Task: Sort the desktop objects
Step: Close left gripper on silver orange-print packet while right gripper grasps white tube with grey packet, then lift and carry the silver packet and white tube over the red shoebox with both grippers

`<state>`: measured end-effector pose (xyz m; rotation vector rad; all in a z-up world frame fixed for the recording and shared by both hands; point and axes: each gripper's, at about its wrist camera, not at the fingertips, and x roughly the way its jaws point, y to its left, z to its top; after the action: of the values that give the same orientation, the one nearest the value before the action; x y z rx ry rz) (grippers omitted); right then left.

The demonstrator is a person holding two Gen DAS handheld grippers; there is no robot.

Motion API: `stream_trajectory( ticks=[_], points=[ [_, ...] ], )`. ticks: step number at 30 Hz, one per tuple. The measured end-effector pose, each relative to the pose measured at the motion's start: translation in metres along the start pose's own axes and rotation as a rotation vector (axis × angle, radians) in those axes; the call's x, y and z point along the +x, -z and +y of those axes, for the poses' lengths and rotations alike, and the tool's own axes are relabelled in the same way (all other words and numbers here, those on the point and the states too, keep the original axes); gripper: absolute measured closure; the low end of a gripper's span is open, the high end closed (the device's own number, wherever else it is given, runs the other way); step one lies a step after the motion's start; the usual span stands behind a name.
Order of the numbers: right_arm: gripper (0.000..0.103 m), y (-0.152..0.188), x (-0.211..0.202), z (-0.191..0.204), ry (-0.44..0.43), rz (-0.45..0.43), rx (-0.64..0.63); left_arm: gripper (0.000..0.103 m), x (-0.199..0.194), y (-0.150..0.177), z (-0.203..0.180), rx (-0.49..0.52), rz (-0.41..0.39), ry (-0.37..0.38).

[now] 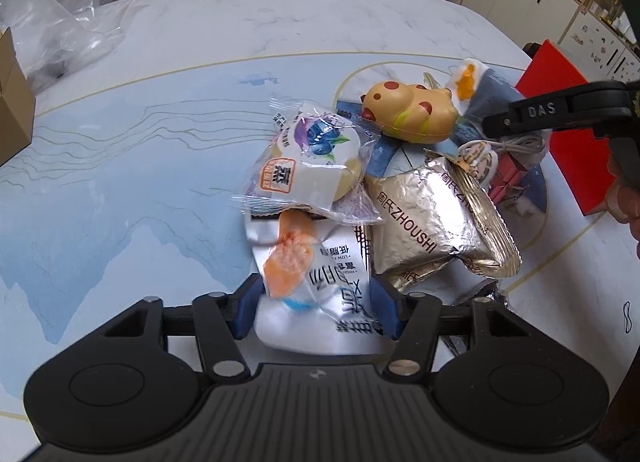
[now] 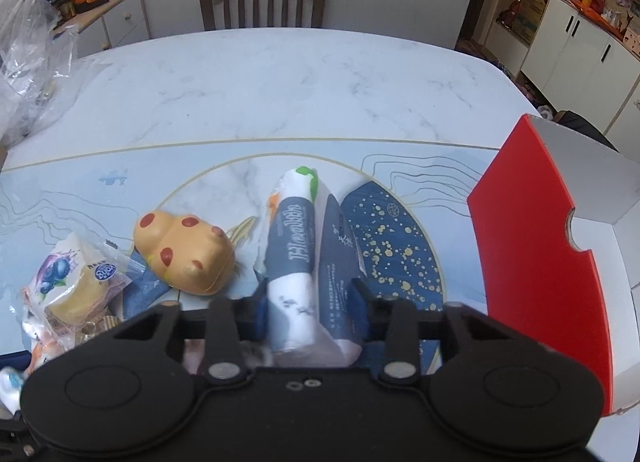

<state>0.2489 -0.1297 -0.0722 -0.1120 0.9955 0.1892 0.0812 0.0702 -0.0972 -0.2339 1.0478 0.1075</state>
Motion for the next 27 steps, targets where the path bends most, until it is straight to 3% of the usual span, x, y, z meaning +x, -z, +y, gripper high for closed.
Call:
stream_trajectory(
  ticks=[6,27],
  points=[
    [0.081,0.003,-0.012,-0.009,0.009,-0.03,0.025,0.049,-0.004,0.002,0.007,-0.033,0.001,0.029],
    [0.083,0.035,-0.071,-0.032,0.004,-0.084,0.097,0.049,-0.053,0.003,0.007,-0.034,-0.076,0.083]
  ],
)
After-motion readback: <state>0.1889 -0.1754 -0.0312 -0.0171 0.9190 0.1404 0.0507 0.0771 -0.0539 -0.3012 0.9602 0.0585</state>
